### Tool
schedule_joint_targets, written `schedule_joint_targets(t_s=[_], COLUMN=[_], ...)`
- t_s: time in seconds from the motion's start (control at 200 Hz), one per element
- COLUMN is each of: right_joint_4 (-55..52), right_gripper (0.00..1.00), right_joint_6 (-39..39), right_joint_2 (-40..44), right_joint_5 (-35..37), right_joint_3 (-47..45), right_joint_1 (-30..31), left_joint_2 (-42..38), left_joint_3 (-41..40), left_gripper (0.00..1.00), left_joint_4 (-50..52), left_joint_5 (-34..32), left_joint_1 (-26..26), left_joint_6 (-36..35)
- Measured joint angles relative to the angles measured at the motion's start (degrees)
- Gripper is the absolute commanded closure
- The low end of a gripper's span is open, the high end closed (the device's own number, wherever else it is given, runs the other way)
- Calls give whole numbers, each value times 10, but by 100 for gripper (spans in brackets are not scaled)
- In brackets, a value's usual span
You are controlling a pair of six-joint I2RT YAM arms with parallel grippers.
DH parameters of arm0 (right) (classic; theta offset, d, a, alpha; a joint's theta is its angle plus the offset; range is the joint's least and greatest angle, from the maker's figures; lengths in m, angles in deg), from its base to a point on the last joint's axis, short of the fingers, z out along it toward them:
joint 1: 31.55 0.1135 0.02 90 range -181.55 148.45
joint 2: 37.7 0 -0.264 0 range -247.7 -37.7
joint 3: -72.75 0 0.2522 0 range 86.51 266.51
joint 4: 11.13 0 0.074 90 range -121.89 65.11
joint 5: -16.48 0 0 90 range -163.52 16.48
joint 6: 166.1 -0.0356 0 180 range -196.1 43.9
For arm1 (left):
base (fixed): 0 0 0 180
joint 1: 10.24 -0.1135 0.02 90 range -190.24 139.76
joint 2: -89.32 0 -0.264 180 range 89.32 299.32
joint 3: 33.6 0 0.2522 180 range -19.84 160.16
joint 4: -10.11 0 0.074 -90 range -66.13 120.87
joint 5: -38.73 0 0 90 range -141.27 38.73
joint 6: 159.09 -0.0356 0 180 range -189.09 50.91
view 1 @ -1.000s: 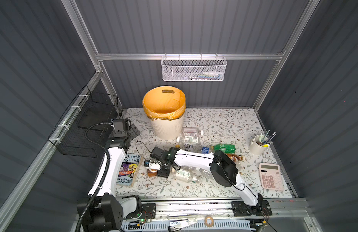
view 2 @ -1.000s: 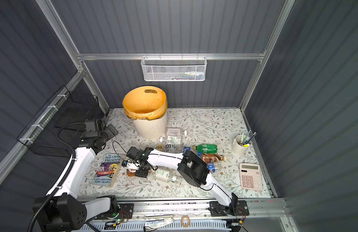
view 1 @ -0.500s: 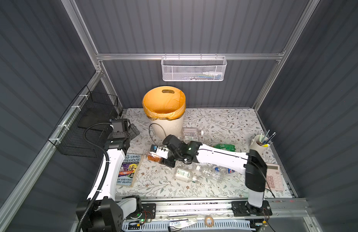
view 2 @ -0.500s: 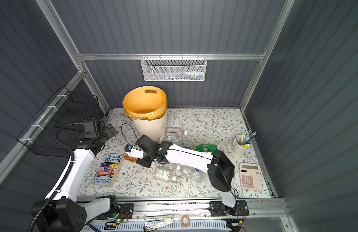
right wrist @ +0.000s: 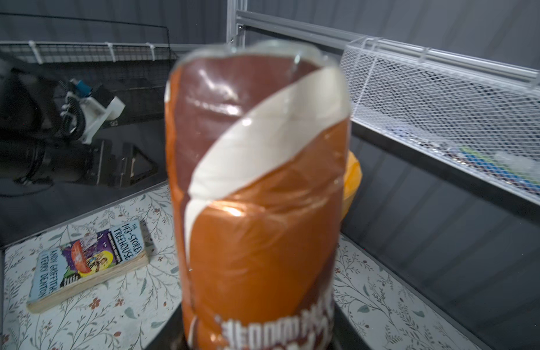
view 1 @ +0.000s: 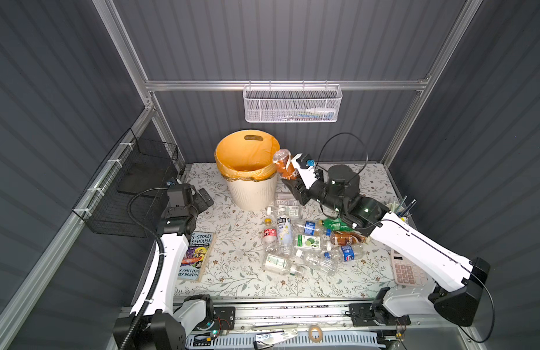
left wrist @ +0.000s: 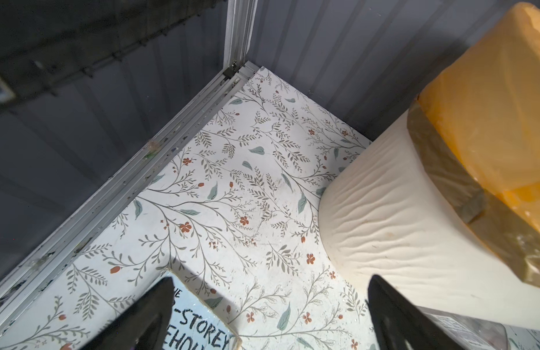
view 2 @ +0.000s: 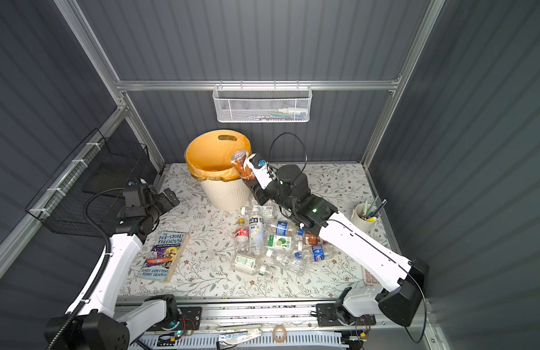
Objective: Throw the plastic bottles in the bin
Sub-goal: Throw the plastic bottle into the trash bin, then pick up the plastic bottle from the center of the table.
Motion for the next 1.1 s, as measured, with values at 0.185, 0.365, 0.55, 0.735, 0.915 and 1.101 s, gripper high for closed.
schedule_joint_targets(t_s=[0.185, 0.365, 0.55, 0.735, 0.915, 1.101], right_joint_4=[-75, -250, -325, -273, -182, -108], right_gripper=[43, 3, 1, 1, 1, 1], right_joint_6=[-43, -75, -88, -97, -109, -158], right_joint_2=[-181, -422, -410, -246, -96, 4], right_joint_5=[-68, -88, -57, -17, 10, 1], right_joint_3=[275, 640, 598, 399, 228, 16], right_joint_1=[-38, -41, -52, -85, -122, -177], left_joint_2=[-10, -10, -11, -22, -30, -21], left_joint_3=[-14, -14, -14, -14, -14, -13], left_gripper=[0, 0, 0, 0, 0, 0], left_joint_4=[-1, -2, -1, -1, -2, -1], left_joint_5=[-38, -56, -71, -85, -115, -161], left_joint_1=[80, 118, 118, 135, 201, 292], left_joint_6=[-11, -20, -26, -31, -44, -54])
